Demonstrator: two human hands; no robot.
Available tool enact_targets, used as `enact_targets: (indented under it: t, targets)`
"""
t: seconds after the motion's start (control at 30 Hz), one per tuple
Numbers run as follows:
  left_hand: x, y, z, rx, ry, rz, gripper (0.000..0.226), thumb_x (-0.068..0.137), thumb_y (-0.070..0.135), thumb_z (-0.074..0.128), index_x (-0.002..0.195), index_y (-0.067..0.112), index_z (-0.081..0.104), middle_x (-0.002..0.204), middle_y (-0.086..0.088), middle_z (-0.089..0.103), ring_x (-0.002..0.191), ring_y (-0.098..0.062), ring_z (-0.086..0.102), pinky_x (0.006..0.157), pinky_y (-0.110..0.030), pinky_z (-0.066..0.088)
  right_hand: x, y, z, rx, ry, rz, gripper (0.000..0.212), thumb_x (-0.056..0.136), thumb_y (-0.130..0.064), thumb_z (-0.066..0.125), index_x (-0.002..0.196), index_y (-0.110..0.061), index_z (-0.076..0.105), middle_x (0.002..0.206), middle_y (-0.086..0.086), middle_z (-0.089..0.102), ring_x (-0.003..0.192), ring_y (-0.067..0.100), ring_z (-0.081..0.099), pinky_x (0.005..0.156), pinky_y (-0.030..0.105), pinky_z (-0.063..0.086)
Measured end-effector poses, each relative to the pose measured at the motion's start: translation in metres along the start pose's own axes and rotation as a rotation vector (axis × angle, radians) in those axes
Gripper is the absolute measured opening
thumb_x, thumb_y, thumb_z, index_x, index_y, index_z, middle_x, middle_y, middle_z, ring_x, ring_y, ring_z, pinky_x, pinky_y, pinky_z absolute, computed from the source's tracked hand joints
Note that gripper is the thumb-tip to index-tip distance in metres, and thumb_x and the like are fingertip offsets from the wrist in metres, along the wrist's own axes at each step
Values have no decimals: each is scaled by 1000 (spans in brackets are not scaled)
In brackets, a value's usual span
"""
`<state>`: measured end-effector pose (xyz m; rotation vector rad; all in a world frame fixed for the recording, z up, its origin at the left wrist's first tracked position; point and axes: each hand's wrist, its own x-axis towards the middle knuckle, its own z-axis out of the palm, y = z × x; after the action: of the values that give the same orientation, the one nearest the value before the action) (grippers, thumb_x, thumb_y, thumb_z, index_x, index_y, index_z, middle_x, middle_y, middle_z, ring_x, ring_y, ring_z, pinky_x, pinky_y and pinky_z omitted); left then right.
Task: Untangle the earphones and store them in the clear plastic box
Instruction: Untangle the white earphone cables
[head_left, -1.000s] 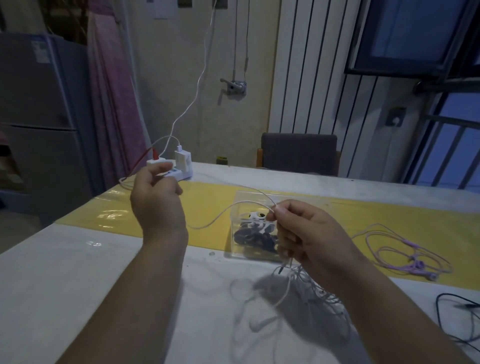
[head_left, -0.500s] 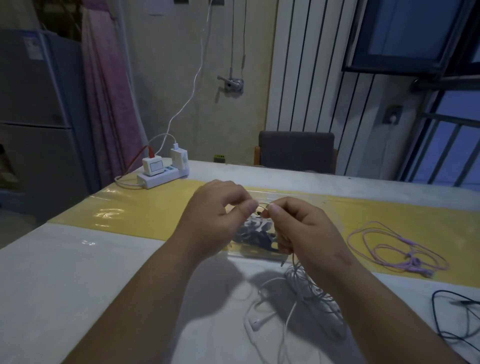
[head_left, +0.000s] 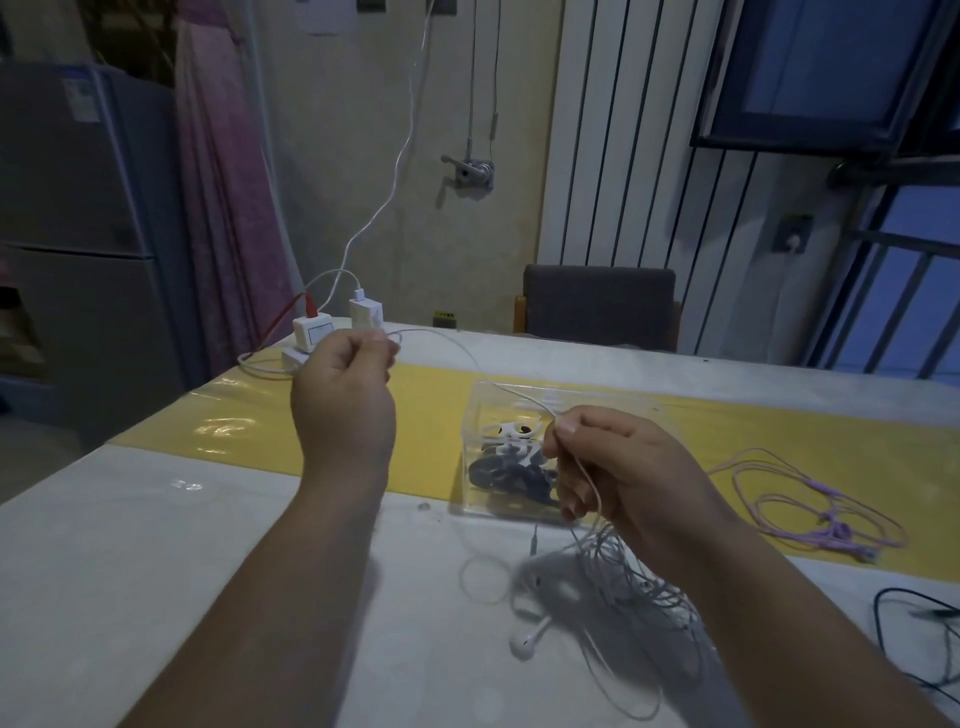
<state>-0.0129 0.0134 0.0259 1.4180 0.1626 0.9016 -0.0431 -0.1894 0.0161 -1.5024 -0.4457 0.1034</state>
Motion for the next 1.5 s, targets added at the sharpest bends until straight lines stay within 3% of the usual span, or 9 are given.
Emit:
enact_targets:
  t: [0.2, 0.33, 0.5, 0.67, 0.73, 0.87, 1.07, 1.33, 1.5]
  targets:
    - [-5, -1, 3, 17, -184, 101, 15, 93, 19, 61, 79, 19, 68, 71, 8, 62, 71, -8, 55, 71, -30, 45, -1, 1, 6, 72, 39, 40, 25, 98, -12, 49, 78, -6, 63, 59, 8, 53, 54, 19, 49, 53, 27, 48]
    - [-7, -2, 5, -6, -328, 194, 20, 95, 13, 57, 85, 27, 66, 67, 14, 62, 70, -2, 57, 70, -16, 46, -2, 0, 6, -63, 43, -12, 27, 97, -18, 53, 77, -18, 70, 51, -3, 32, 44, 9, 27, 43, 21, 26]
    - [-9, -3, 6, -44, -401, 241, 13, 87, 24, 58, 84, 31, 69, 66, 15, 63, 68, -7, 58, 70, -24, 46, -9, -10, 10, -274, -30, -109, 20, 94, -11, 58, 81, -1, 70, 47, -16, 55, 43, -4, 48, 47, 6, 34]
    - [-16, 3, 5, 5, -544, 288, 13, 83, 21, 64, 81, 31, 71, 66, 10, 67, 66, -6, 60, 67, -21, 48, 0, 5, 9, -352, 227, -109, 12, 95, -31, 52, 103, -40, 54, 51, -13, 47, 52, 7, 42, 59, 35, 38]
    - [-20, 4, 6, 29, -624, 299, 10, 82, 19, 65, 81, 25, 72, 65, 11, 67, 64, -2, 59, 64, -14, 45, -1, 7, 10, -457, 219, -122, 19, 95, -30, 56, 111, -40, 55, 55, -9, 50, 54, 7, 47, 61, 31, 41]
    - [-21, 4, 5, 40, -753, 282, 13, 79, 23, 67, 79, 12, 74, 66, 1, 67, 64, -9, 58, 62, -19, 45, -2, 4, 15, -532, 244, -182, 16, 94, -22, 59, 84, -24, 70, 69, -17, 67, 65, -3, 58, 59, 14, 41]
    - [-25, 7, 3, 156, -1001, 148, 20, 73, 32, 81, 67, 15, 73, 55, -8, 61, 55, -9, 50, 55, -23, 39, 1, 3, 10, -495, 362, -242, 20, 94, -19, 59, 78, -20, 70, 75, -5, 69, 73, 9, 61, 67, 28, 46]
    - [-15, 2, 3, 234, -608, 379, 23, 80, 37, 64, 62, 25, 54, 65, 13, 53, 70, -7, 48, 68, -27, 39, 1, 3, 9, -456, 299, -151, 31, 96, -21, 55, 65, -25, 60, 76, -10, 59, 66, 1, 51, 65, 22, 39]
    - [-7, -9, 7, 336, -446, 477, 19, 86, 46, 50, 75, 31, 54, 85, 10, 56, 90, -23, 55, 85, -53, 43, -2, -3, 9, -305, 158, -84, 30, 98, -17, 53, 69, -19, 62, 51, 2, 54, 47, 9, 45, 53, 18, 38]
